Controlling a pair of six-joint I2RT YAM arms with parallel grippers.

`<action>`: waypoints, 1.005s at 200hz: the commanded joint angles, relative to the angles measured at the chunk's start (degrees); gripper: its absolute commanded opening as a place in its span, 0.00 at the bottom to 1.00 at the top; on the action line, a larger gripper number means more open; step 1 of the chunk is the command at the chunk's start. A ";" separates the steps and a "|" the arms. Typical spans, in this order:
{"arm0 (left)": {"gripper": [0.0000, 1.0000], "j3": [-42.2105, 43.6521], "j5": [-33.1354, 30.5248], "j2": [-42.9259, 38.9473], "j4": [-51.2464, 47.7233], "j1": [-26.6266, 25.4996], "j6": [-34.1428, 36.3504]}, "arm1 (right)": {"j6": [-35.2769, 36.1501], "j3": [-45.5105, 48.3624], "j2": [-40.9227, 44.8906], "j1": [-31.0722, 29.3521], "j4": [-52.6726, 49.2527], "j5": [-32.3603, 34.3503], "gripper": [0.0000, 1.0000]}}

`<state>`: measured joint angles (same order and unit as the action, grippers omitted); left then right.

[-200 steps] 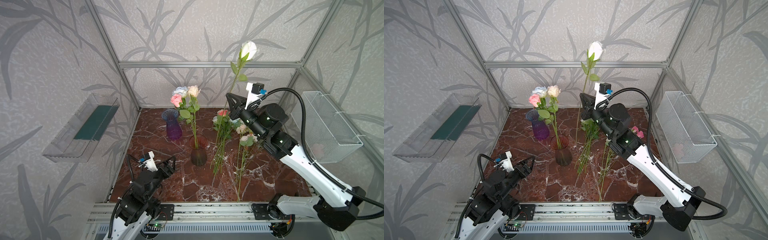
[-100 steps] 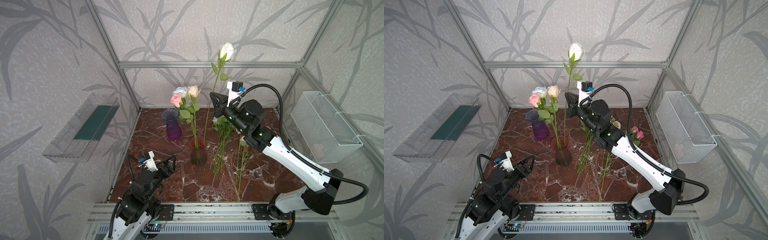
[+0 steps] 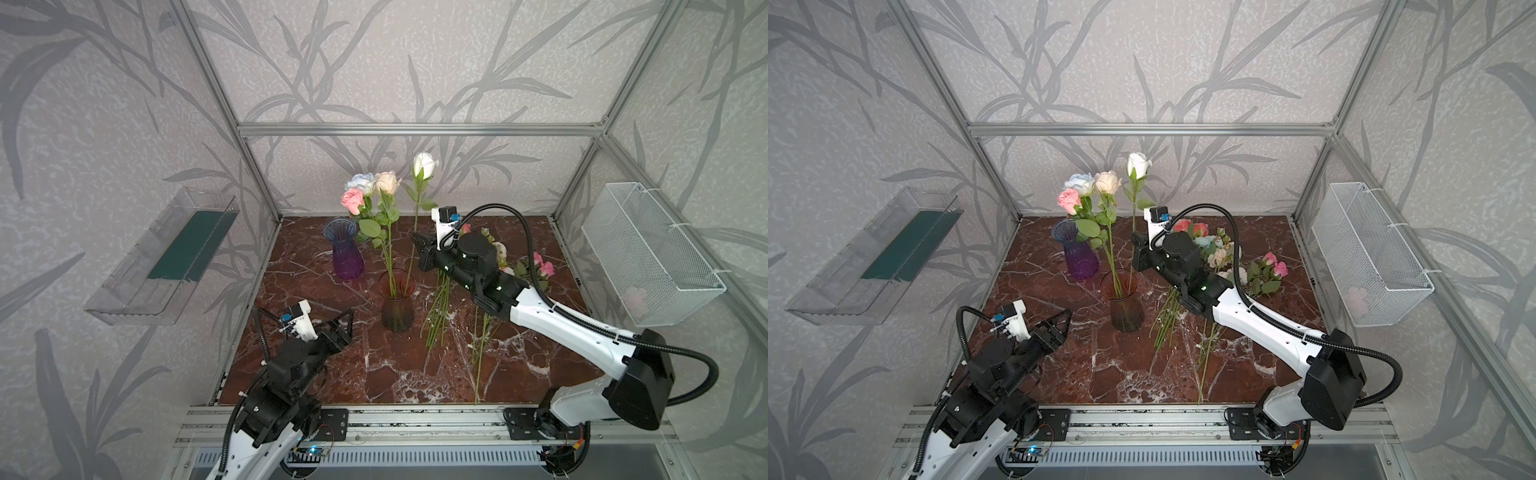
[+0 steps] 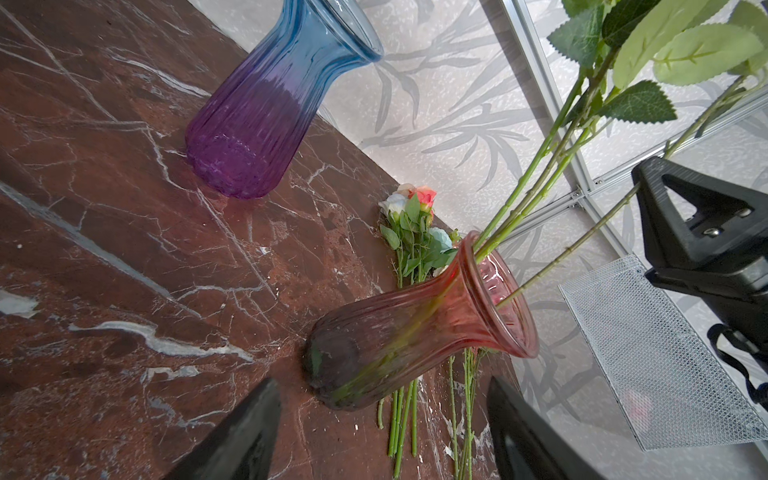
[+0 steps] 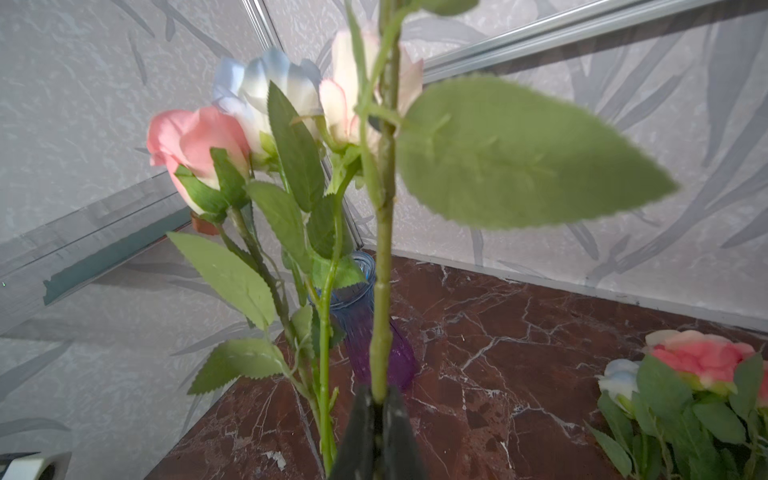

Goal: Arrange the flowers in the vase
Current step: 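Carry the white rose to the pink vase and lower its stem in, then open the right gripper and move it back to the flower pile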

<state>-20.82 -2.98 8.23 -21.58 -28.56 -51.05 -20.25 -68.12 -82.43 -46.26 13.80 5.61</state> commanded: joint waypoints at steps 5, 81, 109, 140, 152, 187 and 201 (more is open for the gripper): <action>0.79 0.83 0.08 0.38 2.09 -0.17 0.04 | -1.39 0.01 1.94 -0.58 0.49 0.49 0.06; 0.79 0.93 0.52 0.68 2.60 -0.11 -0.11 | -2.60 0.16 3.01 -1.89 -3.99 -1.50 0.26; 0.79 1.42 0.60 0.82 3.55 -0.17 -0.42 | -2.48 1.45 4.45 -2.08 -6.29 0.41 0.33; 0.79 1.56 1.26 1.76 4.17 -0.13 -0.38 | -0.99 2.06 7.35 -1.98 -12.00 3.08 0.41; 0.79 1.53 1.44 1.94 4.27 -0.12 -0.39 | -0.50 2.22 9.24 -1.99 -14.19 2.78 0.42; 0.79 1.66 2.55 2.43 5.62 -0.16 0.37 | 2.00 3.43 15.97 -1.86 -20.59 5.71 0.44; 0.79 1.73 3.49 2.69 6.52 -0.17 0.64 | 2.80 5.17 18.63 -0.78 -22.48 8.59 0.44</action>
<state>-19.86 -0.97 10.44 -17.54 -28.56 -51.03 -20.03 -65.01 -68.86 -48.03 -3.40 9.06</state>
